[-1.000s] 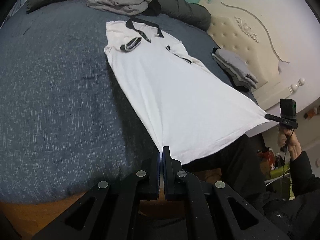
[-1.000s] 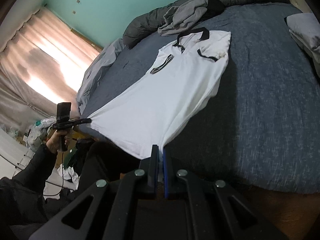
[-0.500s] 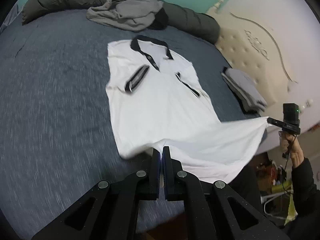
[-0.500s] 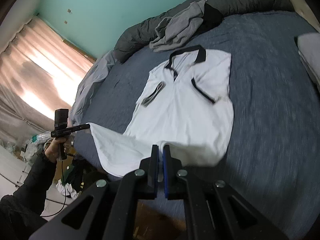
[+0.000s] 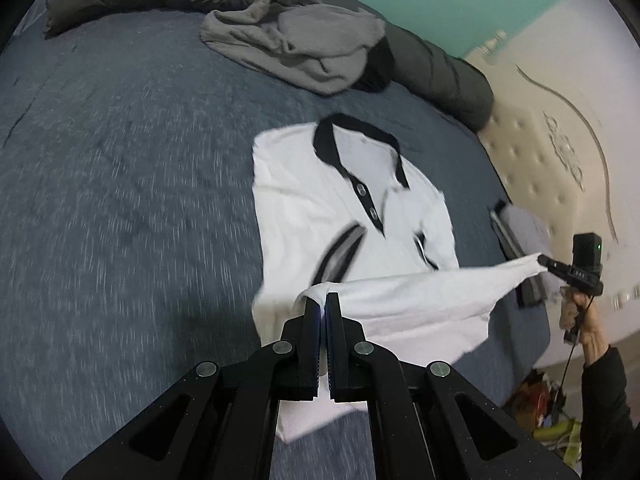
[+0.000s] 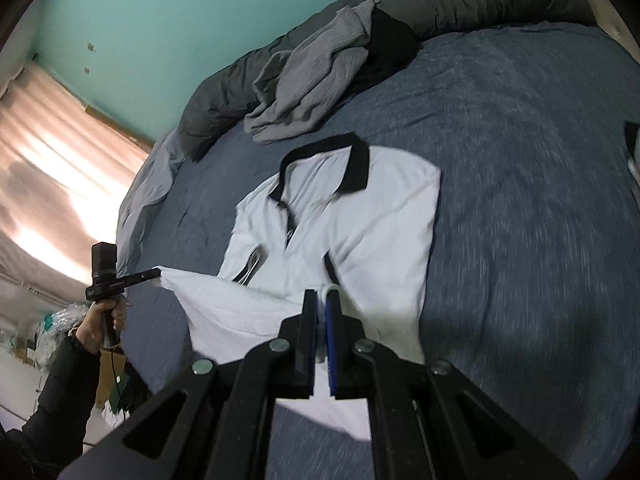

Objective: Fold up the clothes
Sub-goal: 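Lay the hem over the collar with both tools and open both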

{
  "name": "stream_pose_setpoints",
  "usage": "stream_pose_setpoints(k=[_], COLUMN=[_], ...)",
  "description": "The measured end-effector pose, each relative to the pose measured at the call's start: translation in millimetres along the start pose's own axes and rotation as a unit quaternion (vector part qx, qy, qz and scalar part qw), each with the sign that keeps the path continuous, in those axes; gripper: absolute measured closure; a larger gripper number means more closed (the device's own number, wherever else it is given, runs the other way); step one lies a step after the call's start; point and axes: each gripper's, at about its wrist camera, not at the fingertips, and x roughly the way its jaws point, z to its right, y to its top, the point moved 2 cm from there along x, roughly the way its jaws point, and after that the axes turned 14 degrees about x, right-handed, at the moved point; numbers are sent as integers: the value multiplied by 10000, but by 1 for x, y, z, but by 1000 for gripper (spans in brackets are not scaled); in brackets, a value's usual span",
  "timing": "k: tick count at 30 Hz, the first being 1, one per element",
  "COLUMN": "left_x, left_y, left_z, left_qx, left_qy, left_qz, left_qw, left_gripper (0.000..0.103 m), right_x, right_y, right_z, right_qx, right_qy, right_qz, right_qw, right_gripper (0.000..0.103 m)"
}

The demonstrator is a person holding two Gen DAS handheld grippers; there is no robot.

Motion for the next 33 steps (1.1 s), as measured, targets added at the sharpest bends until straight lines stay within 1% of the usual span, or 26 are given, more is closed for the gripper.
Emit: stream_pose_setpoints(k=[4,11,14,19,25,29,33], left_x=[26,67,82,112,150,172,182], left_y=[29,73,90,110,118,113,108], left_z=[-18,-47,-56,-71,-94,-102,-103], left_qx=[-127,-281,-302,-385,-634,-744,-738], left_qy=[52,184,297,341,525,527,553], left_qz=[15,79,117,139,85,44,15], left_qw=[9999,9994,9990,9986,9966,9958,9957], left_gripper=[101,101,101,101,101,101,100], right_x=[25,57,69,92,125,147,153], right_y=[37,85,104,128,143,140,135], right_z=[13,32,39,54,75,88,99], right_qx=[149,290,319,375,440,393,416], right_qy=[-80,-284,-405,-603,-863,-1085,-1266], right_qz=[76,270,346,472,537,576,690], right_qw=[9998,9988,9981,9964,9939,9916,9887], right_gripper=[99,99,99,99,99,99,98])
